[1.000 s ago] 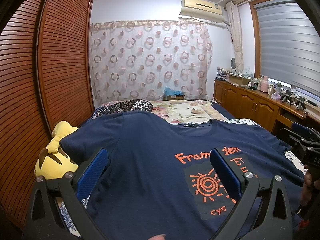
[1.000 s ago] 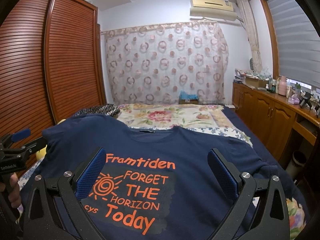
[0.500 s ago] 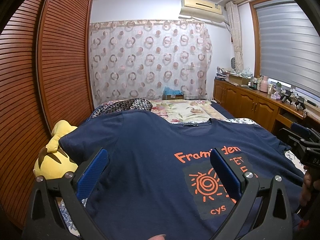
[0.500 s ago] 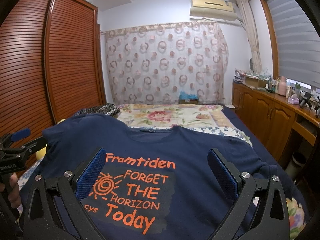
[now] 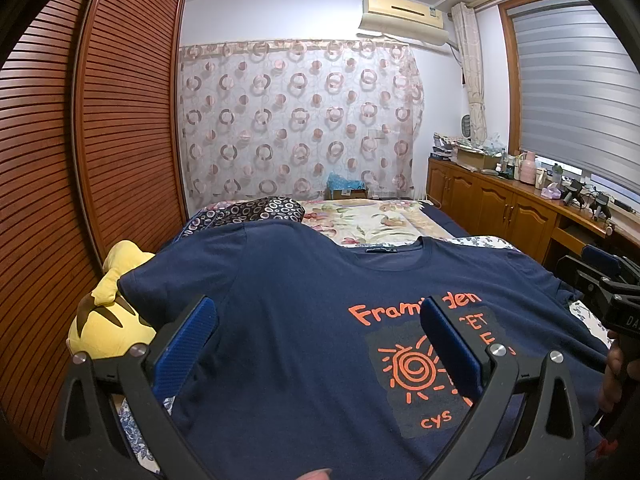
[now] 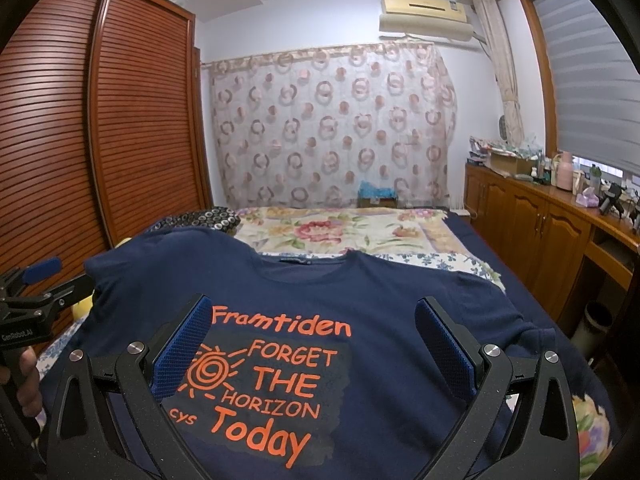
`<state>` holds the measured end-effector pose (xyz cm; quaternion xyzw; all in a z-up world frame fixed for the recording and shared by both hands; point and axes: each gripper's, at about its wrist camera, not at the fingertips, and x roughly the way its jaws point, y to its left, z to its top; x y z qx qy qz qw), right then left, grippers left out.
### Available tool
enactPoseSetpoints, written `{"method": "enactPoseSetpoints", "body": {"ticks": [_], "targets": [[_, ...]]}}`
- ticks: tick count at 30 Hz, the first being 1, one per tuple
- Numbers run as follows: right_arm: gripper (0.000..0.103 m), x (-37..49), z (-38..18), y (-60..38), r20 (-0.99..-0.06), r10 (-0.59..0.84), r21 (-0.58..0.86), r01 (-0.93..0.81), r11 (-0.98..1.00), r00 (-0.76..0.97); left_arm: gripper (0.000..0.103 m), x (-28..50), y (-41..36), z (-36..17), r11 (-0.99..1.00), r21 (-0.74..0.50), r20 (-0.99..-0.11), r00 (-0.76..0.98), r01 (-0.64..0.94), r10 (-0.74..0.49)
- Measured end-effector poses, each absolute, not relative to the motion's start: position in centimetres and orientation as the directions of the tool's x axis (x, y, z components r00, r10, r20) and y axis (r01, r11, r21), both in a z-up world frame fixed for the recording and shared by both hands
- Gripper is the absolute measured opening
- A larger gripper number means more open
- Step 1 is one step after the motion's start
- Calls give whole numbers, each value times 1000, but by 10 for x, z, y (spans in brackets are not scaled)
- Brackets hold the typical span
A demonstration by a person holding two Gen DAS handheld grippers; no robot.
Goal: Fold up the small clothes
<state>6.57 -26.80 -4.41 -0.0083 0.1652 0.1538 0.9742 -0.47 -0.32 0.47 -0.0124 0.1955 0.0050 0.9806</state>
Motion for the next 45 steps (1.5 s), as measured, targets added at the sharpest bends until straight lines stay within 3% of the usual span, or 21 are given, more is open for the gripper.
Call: {"method": "enactPoseSetpoints", "body": {"ticks": [19,39,45], "targets": [[103,69,-43,-265,-349,332,44,-339,940,876,103,0,6,-1,999,-19,-423,906,-26,15],[103,98,-62,-204,-413,433,-25,-485,874,801,103,18,87,-22,997,-57,-497,868,-43,9],[103,104,-68,-189,-434,462,-18,-520,854,774,98,28,120,-27,996,-71,-516,857,-58,13]]}}
